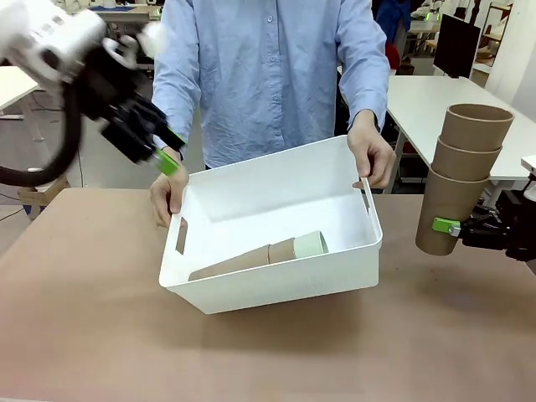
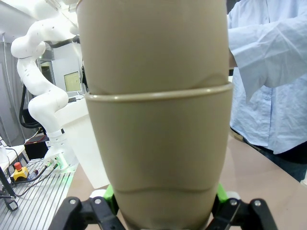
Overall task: Stack the cups and store them in the basket.
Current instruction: Place the stack of Reusable plastic cups into the Pantry Basket.
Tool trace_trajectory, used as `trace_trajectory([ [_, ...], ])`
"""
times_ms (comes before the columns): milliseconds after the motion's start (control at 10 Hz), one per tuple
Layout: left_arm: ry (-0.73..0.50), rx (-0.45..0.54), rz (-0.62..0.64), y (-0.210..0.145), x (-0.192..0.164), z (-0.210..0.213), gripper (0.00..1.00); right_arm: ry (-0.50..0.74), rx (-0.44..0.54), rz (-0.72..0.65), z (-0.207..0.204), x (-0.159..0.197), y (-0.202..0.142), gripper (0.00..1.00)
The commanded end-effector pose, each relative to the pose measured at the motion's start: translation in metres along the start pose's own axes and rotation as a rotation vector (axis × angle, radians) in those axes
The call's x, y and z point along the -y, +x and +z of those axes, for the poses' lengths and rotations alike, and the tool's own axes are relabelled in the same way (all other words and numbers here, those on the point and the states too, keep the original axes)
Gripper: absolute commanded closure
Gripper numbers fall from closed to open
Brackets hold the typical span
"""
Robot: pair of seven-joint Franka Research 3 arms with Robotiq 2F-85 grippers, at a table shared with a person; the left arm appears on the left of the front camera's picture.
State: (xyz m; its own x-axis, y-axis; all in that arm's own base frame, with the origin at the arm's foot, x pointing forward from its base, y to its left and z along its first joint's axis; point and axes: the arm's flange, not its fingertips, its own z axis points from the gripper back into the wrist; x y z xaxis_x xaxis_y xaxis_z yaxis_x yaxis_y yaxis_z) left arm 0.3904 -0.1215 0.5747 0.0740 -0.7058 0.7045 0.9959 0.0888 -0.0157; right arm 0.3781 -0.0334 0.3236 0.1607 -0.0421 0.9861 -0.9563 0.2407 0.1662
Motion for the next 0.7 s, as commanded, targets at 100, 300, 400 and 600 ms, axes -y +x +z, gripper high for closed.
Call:
trace_trajectory([
  [100, 0.047, 0.167, 0.044, -0.066, -0.019, 0.060, 0.00, -0.007, 0.009, 0.009, -0.003, 0.000, 0.007, 0.16],
  [300, 0.094, 0.241, 0.108, -0.120, -0.020, 0.090, 0.00, -0.007, 0.009, 0.009, -0.003, 0.000, 0.007, 0.16],
  [400, 0.113, 0.239, 0.117, -0.137, -0.019, 0.100, 0.00, -0.007, 0.009, 0.009, -0.003, 0.000, 0.007, 0.16],
  [600, 0.135, 0.224, 0.110, -0.154, -0.015, 0.109, 0.00, -0.007, 0.009, 0.009, -0.003, 0.000, 0.007, 0.16],
])
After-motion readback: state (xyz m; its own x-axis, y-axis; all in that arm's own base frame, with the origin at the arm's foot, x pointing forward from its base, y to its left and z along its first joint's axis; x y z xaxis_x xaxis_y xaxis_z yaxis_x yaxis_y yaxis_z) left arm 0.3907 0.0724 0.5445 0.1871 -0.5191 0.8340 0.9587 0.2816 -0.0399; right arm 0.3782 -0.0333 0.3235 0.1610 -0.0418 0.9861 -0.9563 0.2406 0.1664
